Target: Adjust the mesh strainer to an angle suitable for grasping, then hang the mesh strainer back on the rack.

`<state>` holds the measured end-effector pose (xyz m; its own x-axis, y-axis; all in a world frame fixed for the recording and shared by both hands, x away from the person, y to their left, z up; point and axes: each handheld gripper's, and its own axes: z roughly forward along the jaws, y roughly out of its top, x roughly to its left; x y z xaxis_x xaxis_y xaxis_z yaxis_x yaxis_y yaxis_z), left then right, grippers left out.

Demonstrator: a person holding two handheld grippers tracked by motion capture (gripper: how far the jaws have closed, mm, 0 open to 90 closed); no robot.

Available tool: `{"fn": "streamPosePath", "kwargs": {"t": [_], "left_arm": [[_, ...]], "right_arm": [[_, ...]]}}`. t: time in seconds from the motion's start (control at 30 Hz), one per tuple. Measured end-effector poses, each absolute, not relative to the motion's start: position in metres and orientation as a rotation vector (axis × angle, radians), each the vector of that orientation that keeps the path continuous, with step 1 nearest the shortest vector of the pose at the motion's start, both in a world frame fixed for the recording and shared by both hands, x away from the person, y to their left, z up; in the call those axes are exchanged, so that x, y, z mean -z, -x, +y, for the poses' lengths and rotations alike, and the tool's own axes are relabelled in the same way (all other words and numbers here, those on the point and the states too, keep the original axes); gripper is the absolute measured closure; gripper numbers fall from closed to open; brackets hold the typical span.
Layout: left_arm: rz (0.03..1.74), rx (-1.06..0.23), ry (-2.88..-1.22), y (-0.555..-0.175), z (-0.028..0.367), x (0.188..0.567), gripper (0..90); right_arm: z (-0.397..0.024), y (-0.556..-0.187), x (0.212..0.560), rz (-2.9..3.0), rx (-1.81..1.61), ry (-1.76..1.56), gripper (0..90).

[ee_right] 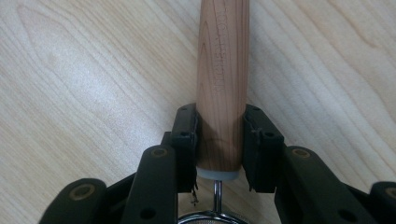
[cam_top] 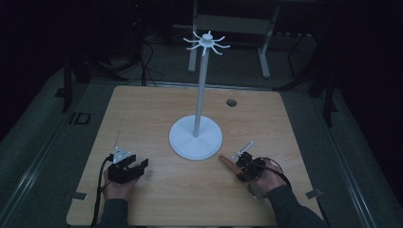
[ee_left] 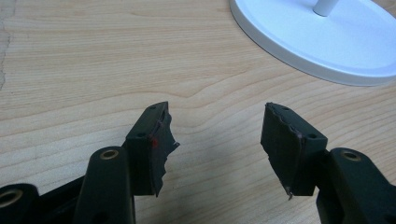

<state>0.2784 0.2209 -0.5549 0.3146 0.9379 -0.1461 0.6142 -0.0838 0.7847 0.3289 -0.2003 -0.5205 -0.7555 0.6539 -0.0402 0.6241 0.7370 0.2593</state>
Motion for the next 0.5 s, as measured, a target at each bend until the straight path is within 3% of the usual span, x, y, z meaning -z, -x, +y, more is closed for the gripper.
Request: {"fn": "streamPosePath", "kwargs": {"t": [0.5], "left_arm": [[1.394,-0.517,-1.784,-0.2781,0.2213,0.5547,42.9]], "right_arm": [[-0.2015,-0.3298,0.5118,2.745,-0.438,-1.036,68.8]]}}
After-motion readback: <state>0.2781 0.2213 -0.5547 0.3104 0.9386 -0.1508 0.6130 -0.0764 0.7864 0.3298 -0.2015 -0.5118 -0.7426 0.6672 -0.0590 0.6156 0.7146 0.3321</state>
